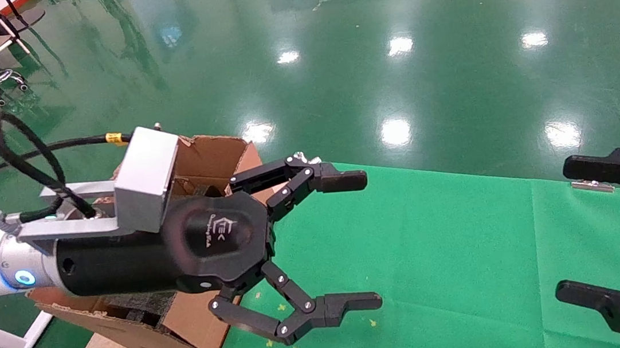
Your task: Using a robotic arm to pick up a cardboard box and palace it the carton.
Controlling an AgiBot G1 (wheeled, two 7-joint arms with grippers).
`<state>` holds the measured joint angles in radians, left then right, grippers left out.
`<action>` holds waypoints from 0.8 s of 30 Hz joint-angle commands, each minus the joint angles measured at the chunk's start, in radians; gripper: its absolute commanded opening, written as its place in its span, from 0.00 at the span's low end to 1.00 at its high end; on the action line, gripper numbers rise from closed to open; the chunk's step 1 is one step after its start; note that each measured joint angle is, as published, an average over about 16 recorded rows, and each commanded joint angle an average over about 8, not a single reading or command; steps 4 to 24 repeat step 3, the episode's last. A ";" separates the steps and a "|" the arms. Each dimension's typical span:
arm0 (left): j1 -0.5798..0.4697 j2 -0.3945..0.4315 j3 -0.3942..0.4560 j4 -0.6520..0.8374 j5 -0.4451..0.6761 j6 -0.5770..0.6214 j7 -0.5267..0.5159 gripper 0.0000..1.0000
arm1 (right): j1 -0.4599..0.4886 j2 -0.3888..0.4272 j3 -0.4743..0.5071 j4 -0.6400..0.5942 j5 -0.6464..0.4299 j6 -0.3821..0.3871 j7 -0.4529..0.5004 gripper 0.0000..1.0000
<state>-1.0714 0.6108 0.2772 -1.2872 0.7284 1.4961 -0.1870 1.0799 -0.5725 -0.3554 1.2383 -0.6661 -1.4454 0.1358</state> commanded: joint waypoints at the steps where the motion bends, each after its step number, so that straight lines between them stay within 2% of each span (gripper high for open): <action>1: -0.001 0.000 0.001 0.002 0.001 0.000 0.000 1.00 | 0.000 0.000 0.000 0.000 0.000 0.000 0.000 1.00; 24: -0.002 0.000 0.001 0.002 0.001 0.000 0.000 1.00 | 0.000 0.000 0.000 0.000 0.000 0.000 0.000 1.00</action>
